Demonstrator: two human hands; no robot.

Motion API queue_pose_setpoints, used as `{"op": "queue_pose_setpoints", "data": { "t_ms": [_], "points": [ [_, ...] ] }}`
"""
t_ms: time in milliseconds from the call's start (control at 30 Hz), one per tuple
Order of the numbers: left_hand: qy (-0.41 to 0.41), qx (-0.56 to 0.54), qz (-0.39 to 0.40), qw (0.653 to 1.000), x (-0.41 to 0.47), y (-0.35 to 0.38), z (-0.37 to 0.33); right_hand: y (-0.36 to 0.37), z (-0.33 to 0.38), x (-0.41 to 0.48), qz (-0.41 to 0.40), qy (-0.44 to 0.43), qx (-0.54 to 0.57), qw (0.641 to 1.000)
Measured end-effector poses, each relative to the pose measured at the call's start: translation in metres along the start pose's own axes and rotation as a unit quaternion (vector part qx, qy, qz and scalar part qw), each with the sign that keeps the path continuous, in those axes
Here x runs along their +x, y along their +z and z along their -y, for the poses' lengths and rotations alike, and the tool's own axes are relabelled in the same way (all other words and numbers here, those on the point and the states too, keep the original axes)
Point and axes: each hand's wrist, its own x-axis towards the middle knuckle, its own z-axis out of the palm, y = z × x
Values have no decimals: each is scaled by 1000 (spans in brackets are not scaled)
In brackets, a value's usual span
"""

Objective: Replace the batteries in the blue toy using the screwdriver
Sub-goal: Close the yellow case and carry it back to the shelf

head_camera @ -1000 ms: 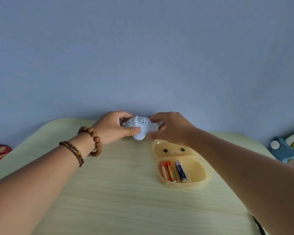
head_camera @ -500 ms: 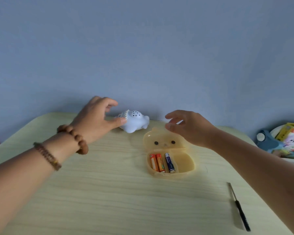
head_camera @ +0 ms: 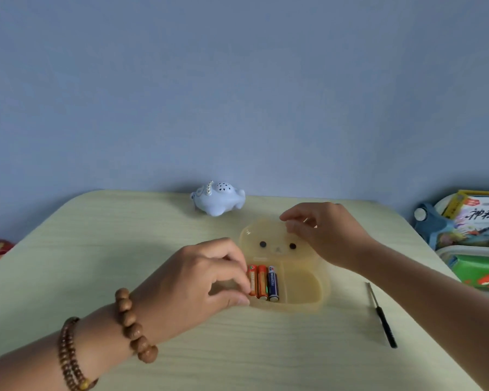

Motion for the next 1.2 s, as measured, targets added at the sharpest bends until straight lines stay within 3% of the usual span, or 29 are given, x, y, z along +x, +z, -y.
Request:
{"op": "queue_pose_setpoints", "data": {
  "t_ms": [300, 600, 833, 900, 967, 1000, 1067, 1133, 1200],
  "points": [
    [12, -25, 17, 999, -52, -8, -35, -3, 12, -76, -26, -48, 24, 998],
    [13, -32, 7, 999, -71, -3, -59, -12, 28, -113, -77, -153, 50, 984],
    [-13, -28, -50, 998, -82, -6, -59, -34, 30, -142, -17, -246, 136, 959],
    [-74, -97, -118, 985, -89, -5, -58, -34, 28, -155, -8, -265, 111, 958],
    [-153, -232, -178, 944, -92, -6, -55, -32, 26, -166, -13, -286, 67, 956],
    [-160, -265, -172, 935, -92, -7, -54, -30, 25, -170, -15, -297, 49, 953],
    [-148, -253, -91, 952, -84, -11, -56, -24, 22, -178, -12, -321, 18, 947],
    [-118, -196, -8, 974, -73, -9, -63, -18, 19, -183, -1, -336, -7, 942],
    [-107, -139, 16, 984, -67, -1, -70, -13, 17, -187, -1, -336, -11, 942]
  ]
}}
